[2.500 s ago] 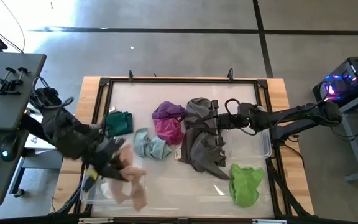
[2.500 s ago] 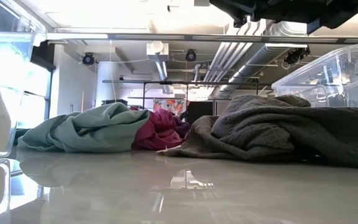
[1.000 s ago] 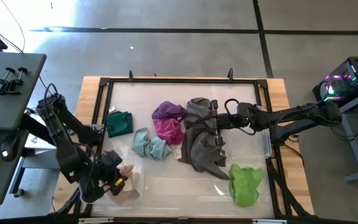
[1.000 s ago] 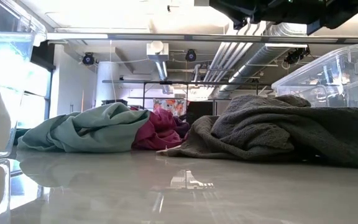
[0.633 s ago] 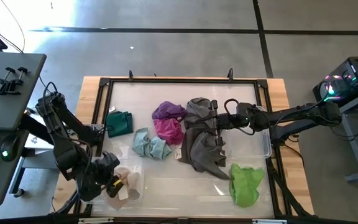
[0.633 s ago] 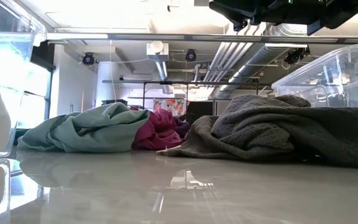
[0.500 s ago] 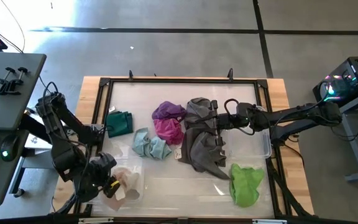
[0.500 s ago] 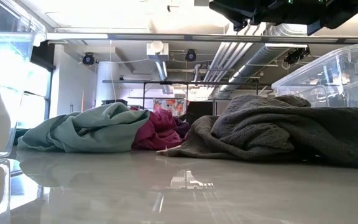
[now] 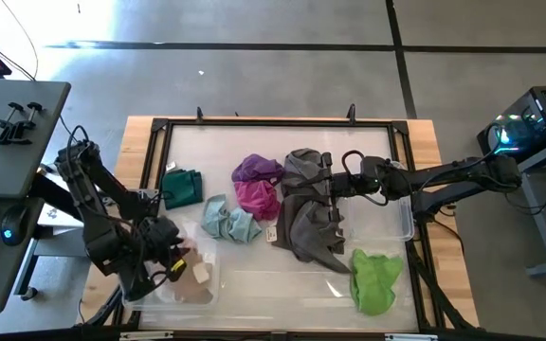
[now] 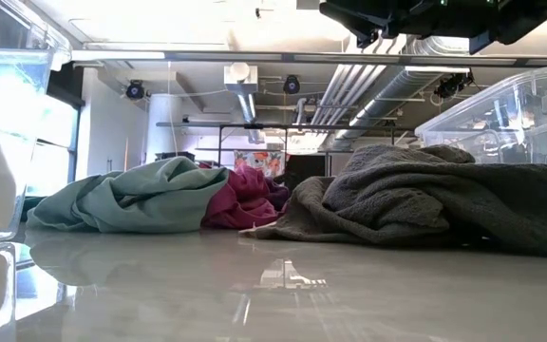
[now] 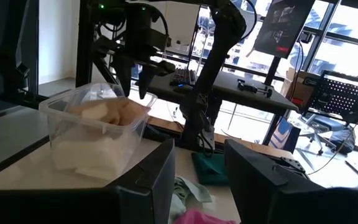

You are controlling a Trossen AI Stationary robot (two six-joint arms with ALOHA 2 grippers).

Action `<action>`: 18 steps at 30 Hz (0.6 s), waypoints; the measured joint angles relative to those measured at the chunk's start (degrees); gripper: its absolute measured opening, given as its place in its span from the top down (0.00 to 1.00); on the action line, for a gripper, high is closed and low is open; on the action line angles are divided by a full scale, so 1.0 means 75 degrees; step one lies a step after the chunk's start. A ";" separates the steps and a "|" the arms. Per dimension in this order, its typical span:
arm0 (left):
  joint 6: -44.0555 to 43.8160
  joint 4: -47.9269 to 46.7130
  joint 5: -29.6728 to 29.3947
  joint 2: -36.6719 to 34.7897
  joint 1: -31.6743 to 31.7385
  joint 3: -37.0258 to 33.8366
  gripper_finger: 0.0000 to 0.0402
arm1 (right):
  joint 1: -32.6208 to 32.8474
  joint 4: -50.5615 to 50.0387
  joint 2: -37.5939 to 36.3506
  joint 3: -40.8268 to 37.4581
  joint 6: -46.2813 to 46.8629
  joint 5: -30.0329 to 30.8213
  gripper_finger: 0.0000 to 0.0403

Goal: Sort microfiber towel by color & place in baskets
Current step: Put the light orange microfiber towel into the bottom transparent bin

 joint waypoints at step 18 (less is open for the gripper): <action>0.0660 0.0035 0.1138 0.0143 0.0122 0.0480 0.66 | 0.0001 0.0046 0.0000 0.0000 -0.0033 -0.0026 0.67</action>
